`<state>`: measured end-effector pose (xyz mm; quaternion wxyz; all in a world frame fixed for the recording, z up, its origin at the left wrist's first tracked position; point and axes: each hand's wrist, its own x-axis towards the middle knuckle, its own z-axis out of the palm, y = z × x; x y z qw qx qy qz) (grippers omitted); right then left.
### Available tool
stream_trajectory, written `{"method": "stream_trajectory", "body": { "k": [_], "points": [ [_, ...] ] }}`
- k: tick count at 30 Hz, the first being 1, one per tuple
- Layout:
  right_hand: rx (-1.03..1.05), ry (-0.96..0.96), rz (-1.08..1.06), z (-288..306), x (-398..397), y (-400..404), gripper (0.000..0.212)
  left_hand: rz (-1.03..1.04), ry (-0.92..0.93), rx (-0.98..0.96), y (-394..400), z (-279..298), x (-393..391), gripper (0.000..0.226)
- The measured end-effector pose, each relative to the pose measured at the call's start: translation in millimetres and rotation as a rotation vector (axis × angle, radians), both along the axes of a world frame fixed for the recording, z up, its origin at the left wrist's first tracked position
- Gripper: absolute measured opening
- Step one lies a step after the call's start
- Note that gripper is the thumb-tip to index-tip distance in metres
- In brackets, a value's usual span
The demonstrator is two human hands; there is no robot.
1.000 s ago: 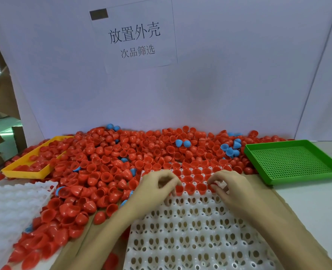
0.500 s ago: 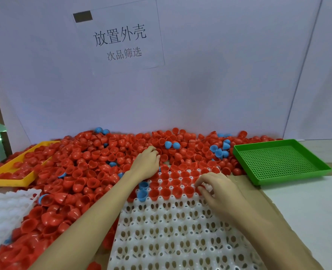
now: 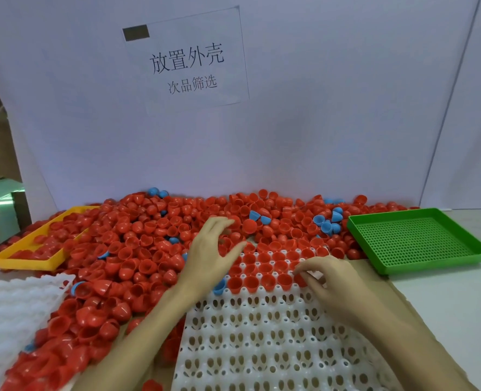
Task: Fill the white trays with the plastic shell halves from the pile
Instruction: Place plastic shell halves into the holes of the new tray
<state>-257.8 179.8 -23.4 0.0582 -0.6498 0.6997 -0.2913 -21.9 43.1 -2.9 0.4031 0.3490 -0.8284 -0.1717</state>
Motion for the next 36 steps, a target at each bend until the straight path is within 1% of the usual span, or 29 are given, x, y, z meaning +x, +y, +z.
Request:
{"method": "stream_trajectory", "body": {
  "k": [2,3,5,6,10,12,14,17,19,24,28,31,36],
  "points": [
    [0.007,0.000,-0.002,3.9,0.3,2.0,0.024,-0.065,0.063,0.042,29.7,-5.0,6.1,0.044],
    [0.010,0.003,0.003,5.4,0.8,2.8,0.024,-0.093,0.087,0.054,42.1,-8.0,8.1,0.035],
    [0.011,0.003,0.021,7.1,2.3,4.2,0.024,-0.139,0.101,0.063,59.2,-14.3,11.6,0.016],
    [0.011,0.002,0.026,7.6,2.5,4.7,0.024,-0.157,0.091,0.070,64.0,-16.6,13.1,0.015],
    [0.007,0.009,0.010,9.2,2.7,7.4,0.025,-0.225,0.091,0.155,72.2,-20.7,18.9,0.028],
    [-0.026,0.008,-0.005,12.1,6.3,8.8,0.025,-0.210,0.119,0.168,73.2,-21.1,21.2,0.032],
    [-0.075,-0.044,0.019,18.6,14.1,11.4,0.025,-0.177,0.125,0.167,73.7,-21.6,22.7,0.035],
    [-0.087,-0.265,0.216,27.5,33.0,15.9,0.028,-0.155,0.108,0.138,73.4,-23.3,23.8,0.034],
    [-0.058,-0.322,0.319,28.0,46.0,17.9,0.036,-0.149,0.097,0.127,73.5,-24.0,23.9,0.033],
    [-0.128,-0.287,0.264,20.6,53.8,16.6,0.040,-0.130,0.081,0.100,71.7,-26.4,24.5,0.037],
    [-0.159,-0.289,0.272,21.7,50.5,16.9,0.051,-0.115,0.074,0.078,71.5,-26.0,23.8,0.045],
    [-0.182,-0.261,0.269,21.5,51.7,17.7,0.056,-0.130,0.088,0.082,71.6,-24.9,23.4,0.039],
    [-0.211,-0.227,0.267,22.4,53.5,17.7,0.058,-0.165,0.108,0.028,73.2,-23.1,22.8,0.028]
  ]
}}
